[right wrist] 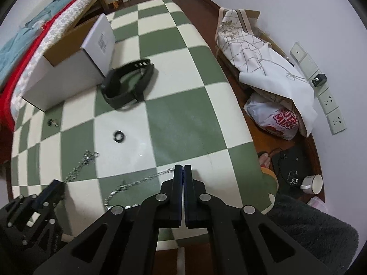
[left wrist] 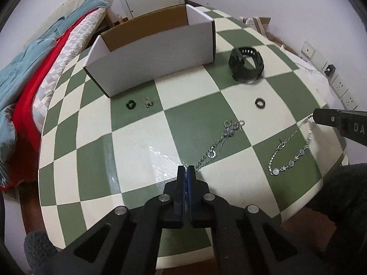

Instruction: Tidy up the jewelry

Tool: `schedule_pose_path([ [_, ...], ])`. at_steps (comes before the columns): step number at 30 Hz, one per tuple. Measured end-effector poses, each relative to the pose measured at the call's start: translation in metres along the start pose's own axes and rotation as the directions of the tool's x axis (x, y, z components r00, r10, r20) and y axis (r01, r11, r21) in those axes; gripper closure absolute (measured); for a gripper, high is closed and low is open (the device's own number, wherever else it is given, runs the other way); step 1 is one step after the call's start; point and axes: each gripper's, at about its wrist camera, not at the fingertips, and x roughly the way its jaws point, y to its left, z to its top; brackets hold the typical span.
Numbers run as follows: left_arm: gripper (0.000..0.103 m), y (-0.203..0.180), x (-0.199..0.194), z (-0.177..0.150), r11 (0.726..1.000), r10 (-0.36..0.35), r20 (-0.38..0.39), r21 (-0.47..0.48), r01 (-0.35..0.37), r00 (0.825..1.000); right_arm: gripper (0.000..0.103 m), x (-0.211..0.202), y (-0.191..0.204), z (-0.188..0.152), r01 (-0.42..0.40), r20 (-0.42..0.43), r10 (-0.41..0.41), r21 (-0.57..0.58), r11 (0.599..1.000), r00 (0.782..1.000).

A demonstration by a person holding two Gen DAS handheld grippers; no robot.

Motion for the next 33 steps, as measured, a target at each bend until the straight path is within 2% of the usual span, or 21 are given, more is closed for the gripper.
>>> schedule_pose_path([
  [9, 0.103, 0.027, -0.051, 0.032, 0.994, -0.079, 0.094, -0.066, 0.085, 0.992, 0.103, -0.056, 0.024, 0.025, -0.097, 0.085, 0.100, -0.046, 0.994, 0.991],
  [15, 0.103, 0.056, -0.076, 0.060, 0.987, -0.104, 0.155, -0.102, 0.120, 0.982, 0.103, -0.091, 0.043, 0.052, -0.115, 0.155, 0.129, -0.093, 0.989, 0.980],
  [18, 0.102, 0.071, -0.074, 0.065, 0.968, -0.191, 0.156, -0.133, 0.212, 0.969, 0.103, -0.099, 0.046, 0.063, -0.118, 0.175, 0.134, -0.098, 0.988, 0.975],
  [19, 0.097, 0.073, -0.069, 0.064, 0.961, -0.218, 0.139, -0.145, 0.237, 0.966, 0.103, -0.099, 0.047, 0.066, -0.120, 0.179, 0.136, -0.095, 0.988, 0.975],
  [21, 0.079, 0.073, -0.051, 0.056, 0.951, -0.259, 0.070, -0.156, 0.267, 0.963, 0.103, -0.099, 0.047, 0.069, -0.125, 0.177, 0.140, -0.090, 0.988, 0.974],
  [22, 0.054, 0.070, -0.043, 0.050, 0.950, -0.270, 0.045, -0.153, 0.274, 0.962, 0.103, -0.097, 0.047, 0.069, -0.128, 0.173, 0.142, -0.088, 0.988, 0.975],
  [23, 0.046, 0.067, -0.035, 0.042, 0.946, -0.285, 0.028, -0.150, 0.286, 0.958, 0.103, -0.096, 0.047, 0.069, -0.128, 0.170, 0.142, -0.087, 0.988, 0.975],
  [24, 0.046, 0.063, -0.028, 0.034, 0.945, -0.294, 0.007, -0.148, 0.291, 0.956, 0.103, -0.093, 0.047, 0.068, -0.128, 0.166, 0.141, -0.087, 0.988, 0.976],
  [26, 0.046, 0.052, -0.011, 0.020, 0.955, -0.274, -0.046, -0.131, 0.266, 0.961, 0.103, -0.088, 0.045, 0.064, -0.127, 0.156, 0.139, -0.083, 0.988, 0.978],
  [30, 0.047, 0.030, 0.013, -0.002, 0.974, -0.218, -0.101, -0.080, 0.210, 0.971, 0.103, -0.074, 0.040, 0.055, -0.123, 0.126, 0.131, -0.070, 0.990, 0.983],
  [33, 0.057, 0.016, 0.015, -0.011, 0.990, -0.143, -0.062, -0.016, 0.142, 0.988, 0.103, -0.067, 0.036, 0.050, -0.114, 0.112, 0.120, -0.061, 0.992, 0.986],
])
